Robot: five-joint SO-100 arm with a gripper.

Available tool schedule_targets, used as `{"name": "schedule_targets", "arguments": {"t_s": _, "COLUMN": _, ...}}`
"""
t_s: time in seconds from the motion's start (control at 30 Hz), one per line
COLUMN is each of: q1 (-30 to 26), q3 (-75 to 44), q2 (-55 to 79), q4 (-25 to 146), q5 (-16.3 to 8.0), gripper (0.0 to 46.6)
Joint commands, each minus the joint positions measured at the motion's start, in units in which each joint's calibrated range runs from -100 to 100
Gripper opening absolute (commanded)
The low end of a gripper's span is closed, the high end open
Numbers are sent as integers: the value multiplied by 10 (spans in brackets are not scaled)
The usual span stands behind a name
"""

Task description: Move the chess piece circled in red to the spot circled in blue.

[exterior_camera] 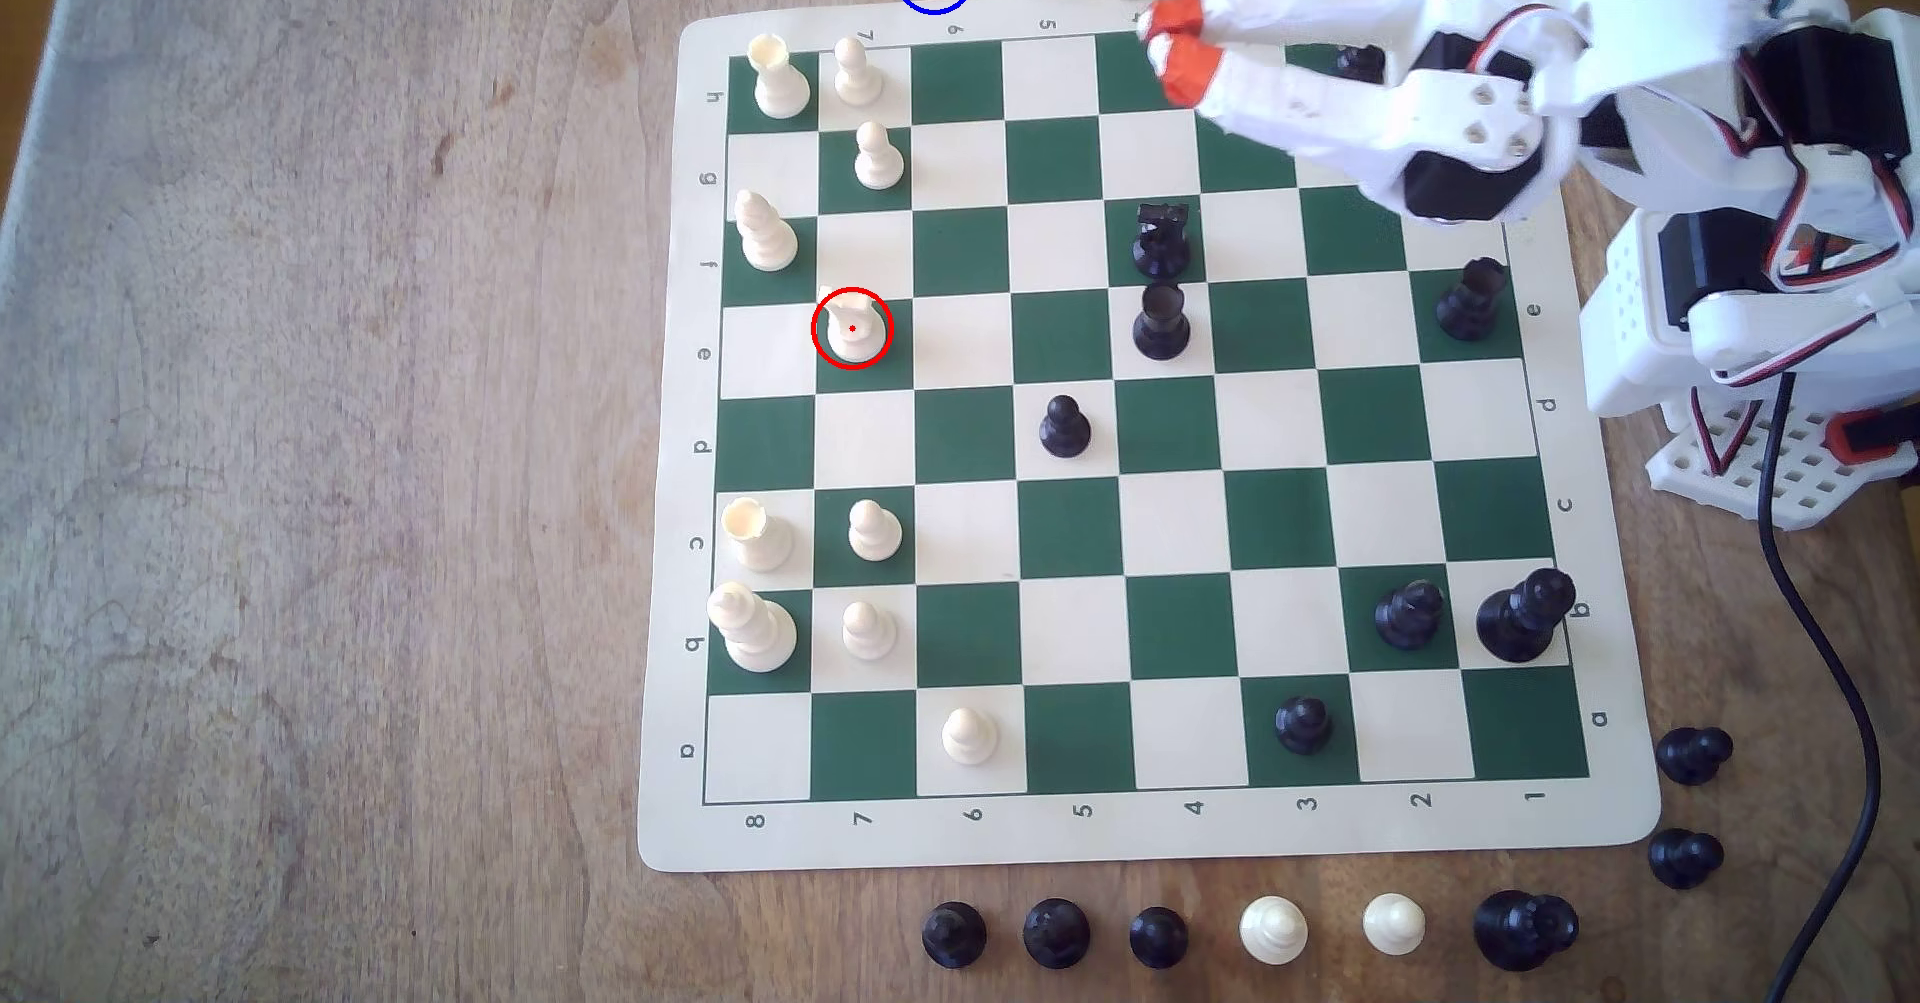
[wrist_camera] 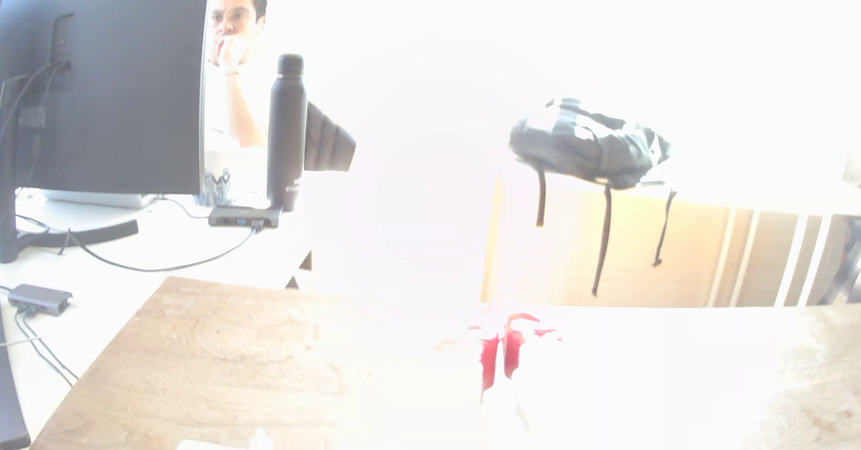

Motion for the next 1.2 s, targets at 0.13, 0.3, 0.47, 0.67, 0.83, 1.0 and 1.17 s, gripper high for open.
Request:
{"name": "schedule_targets", "arguments": {"t_s": 0.13, "q1": -34, "q3": -130, "q2": 152, "q4": -5, "q5": 0, "gripper": 2}}
{"name": "schedule_targets", "arguments": {"t_s": 0.3, "q1": -40, "q3": -174, "q2": 223, "q4": 24, "q5": 0, "gripper": 2}}
{"name": "schedule_targets", "arguments": {"t_s": 0.47, "q1": -30, "q3": -267, "q2": 296, "q4": 88, "q5": -56, "gripper": 2}}
{"name": "schedule_targets", "arguments": {"t_s": 0.67, "q1": -7, "q3": -399, "q2": 433, "q4": 192, "q5": -89, "gripper": 14}}
{"name": "schedule_targets", "arguments": {"t_s": 0.83, "q1": -3, "q3": -489, "q2": 510, "q4": 243, "q5": -106, "gripper": 16}}
{"name": "schedule_targets", "arguments": {"t_s": 1.0, "q1": -1, "q3": -594, "q2": 599, "q4": 296, "q5": -126, "gripper": 22}}
{"name": "schedule_targets", "arguments": {"t_s": 1.17, "q1": 1, "q3": -659, "q2": 693, "q4": 317, "q5": -134, "gripper": 36}}
